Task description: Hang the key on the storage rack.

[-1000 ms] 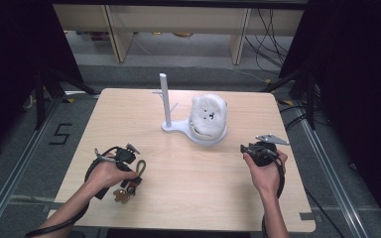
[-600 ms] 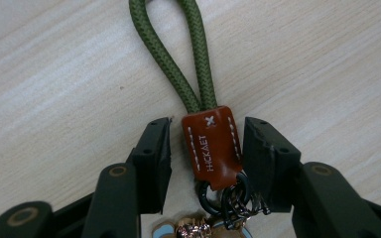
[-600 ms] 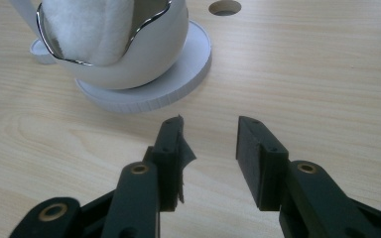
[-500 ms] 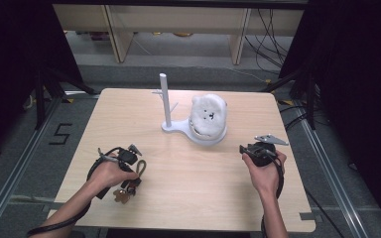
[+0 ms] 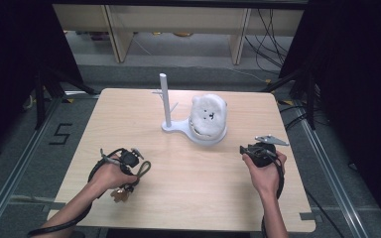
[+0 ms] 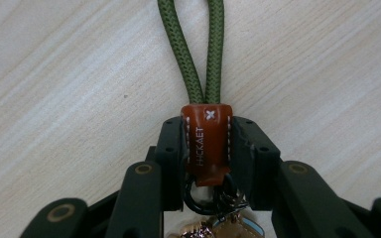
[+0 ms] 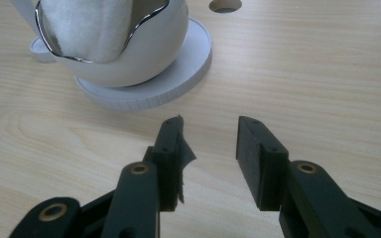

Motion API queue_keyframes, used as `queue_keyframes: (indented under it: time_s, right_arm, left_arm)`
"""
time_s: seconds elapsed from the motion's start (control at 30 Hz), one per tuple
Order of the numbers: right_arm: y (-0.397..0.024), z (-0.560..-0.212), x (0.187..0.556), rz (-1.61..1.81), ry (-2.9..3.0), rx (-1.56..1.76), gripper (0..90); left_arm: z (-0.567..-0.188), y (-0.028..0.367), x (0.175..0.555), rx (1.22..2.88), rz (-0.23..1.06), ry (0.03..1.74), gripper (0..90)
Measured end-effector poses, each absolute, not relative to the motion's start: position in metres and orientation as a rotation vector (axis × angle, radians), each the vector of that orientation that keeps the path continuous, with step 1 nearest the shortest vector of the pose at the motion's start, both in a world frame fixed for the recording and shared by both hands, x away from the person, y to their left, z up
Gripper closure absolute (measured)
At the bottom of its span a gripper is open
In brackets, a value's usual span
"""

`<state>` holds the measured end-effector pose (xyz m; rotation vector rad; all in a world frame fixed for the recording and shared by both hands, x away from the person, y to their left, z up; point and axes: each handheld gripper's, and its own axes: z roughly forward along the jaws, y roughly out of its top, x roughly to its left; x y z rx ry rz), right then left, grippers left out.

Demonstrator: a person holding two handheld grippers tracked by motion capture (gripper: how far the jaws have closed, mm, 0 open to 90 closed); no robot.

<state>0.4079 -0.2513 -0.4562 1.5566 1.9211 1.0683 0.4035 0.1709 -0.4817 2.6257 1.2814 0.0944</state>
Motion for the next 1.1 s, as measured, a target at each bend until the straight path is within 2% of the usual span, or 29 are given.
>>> queue_keyframes:
  time_s: [0.17,0.4,0.73,1.1]
  right_arm:
    - [-0.253,-0.456,0.408,1.069,1.917,1.554,63.9]
    - [-0.253,-0.458,0.408,1.076,1.906,1.547,63.7]
    - [-0.25,-0.457,0.406,1.074,1.889,1.593,63.3]
    - [-0.253,-0.458,0.406,1.078,1.895,1.551,63.1]
  left_arm:
    - [-0.48,0.174,0.402,2.647,0.125,1.224,67.2]
    - [-0.475,0.181,0.398,2.595,0.176,1.195,67.4]
    - [-0.468,0.191,0.39,2.432,0.245,1.149,67.4]
    - [-0.463,0.208,0.387,2.165,0.341,1.125,67.4]
